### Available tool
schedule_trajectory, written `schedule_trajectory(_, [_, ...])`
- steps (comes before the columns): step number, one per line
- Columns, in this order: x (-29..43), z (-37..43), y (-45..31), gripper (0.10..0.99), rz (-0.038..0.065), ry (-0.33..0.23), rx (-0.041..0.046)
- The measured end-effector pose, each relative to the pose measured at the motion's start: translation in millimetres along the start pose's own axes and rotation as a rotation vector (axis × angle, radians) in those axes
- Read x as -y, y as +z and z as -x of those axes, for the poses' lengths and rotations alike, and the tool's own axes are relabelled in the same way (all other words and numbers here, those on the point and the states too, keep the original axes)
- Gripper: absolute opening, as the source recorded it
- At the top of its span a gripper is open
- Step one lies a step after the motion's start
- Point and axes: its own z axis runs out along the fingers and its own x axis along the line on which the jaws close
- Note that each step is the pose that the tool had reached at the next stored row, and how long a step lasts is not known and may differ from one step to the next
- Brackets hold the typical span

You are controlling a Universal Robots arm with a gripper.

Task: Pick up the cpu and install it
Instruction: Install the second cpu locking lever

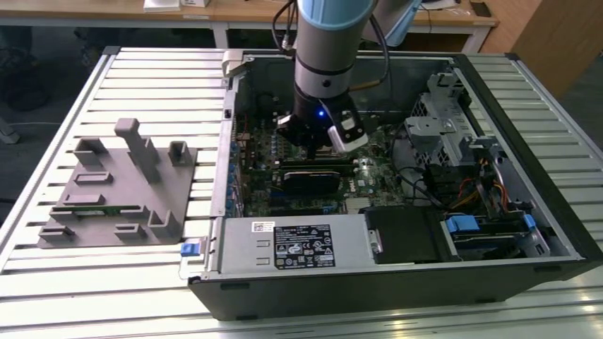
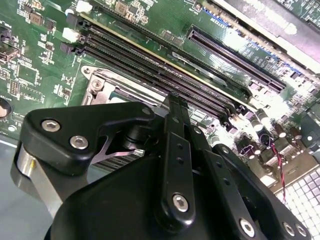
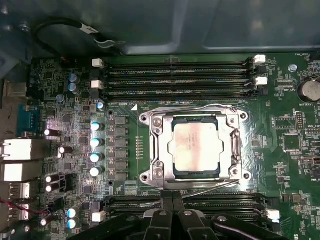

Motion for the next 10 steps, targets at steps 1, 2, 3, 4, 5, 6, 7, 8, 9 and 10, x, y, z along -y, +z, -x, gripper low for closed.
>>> schedule_trajectory(1, [0.0,-0.1,0.4,0.106,0.001,0.0,0.0])
schedule_trajectory(2, [0.1,-0.3,0.8,0.106,0.003,0.0,-0.0001])
schedule_trajectory(3, [0.1,-0.4,1.1,0.106,0.005,0.0,-0.0001])
schedule_trajectory(4, [0.2,-0.5,1.3,0.106,0.007,0.0,-0.0003])
schedule_trajectory(5, [0.3,-0.7,1.4,0.106,0.009,0.0,-0.0004])
schedule_trajectory(6, [0.5,-0.7,1.5,0.106,0.013,0.0,-0.0005])
schedule_trajectory(7, [0.8,-0.7,1.6,0.106,0.016,0.0,-0.0006])
schedule_trajectory(8, [1.1,-0.8,1.6,0.106,0.019,0.0,-0.0007])
schedule_trajectory(9, [1.4,-0.9,1.6,0.106,0.022,0.0,-0.0008])
schedule_trajectory(10, [1.8,-1.2,1.5,0.106,0.025,0.0,-0.001])
